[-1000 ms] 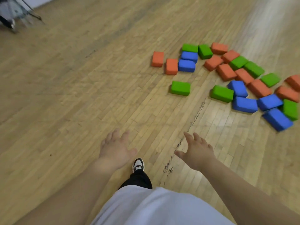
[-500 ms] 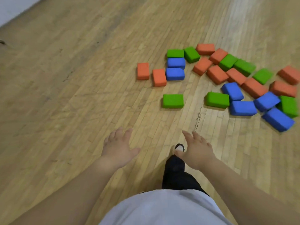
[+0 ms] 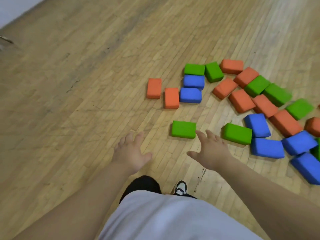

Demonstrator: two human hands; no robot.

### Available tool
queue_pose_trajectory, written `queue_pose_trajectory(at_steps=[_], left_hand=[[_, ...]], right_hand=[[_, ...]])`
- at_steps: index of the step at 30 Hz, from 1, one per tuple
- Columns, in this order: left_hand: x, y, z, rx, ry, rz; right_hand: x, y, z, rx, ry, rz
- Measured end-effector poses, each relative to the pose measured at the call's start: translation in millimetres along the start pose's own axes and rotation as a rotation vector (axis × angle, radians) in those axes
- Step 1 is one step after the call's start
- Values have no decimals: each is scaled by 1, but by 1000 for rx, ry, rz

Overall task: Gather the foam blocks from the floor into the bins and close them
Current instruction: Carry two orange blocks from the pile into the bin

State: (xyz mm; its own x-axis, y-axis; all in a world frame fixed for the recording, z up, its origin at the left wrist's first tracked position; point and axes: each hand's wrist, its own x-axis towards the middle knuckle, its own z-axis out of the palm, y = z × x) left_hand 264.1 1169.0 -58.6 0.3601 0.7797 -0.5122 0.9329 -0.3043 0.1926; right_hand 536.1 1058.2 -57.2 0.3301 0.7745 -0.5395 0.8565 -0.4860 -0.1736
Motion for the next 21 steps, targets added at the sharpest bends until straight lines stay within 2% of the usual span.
queue_pose_trajectory(at_steps=[7,12,21], left_hand=[[105,23,-45,17,38,30],[218,32,-87,43,-16,62],[386,59,-192,236,-56,208]], right_hand=[[104,7,-59,4,-23,16],[191,0,-106,15,-32,79],[323,-20,-187,48,-41,124]])
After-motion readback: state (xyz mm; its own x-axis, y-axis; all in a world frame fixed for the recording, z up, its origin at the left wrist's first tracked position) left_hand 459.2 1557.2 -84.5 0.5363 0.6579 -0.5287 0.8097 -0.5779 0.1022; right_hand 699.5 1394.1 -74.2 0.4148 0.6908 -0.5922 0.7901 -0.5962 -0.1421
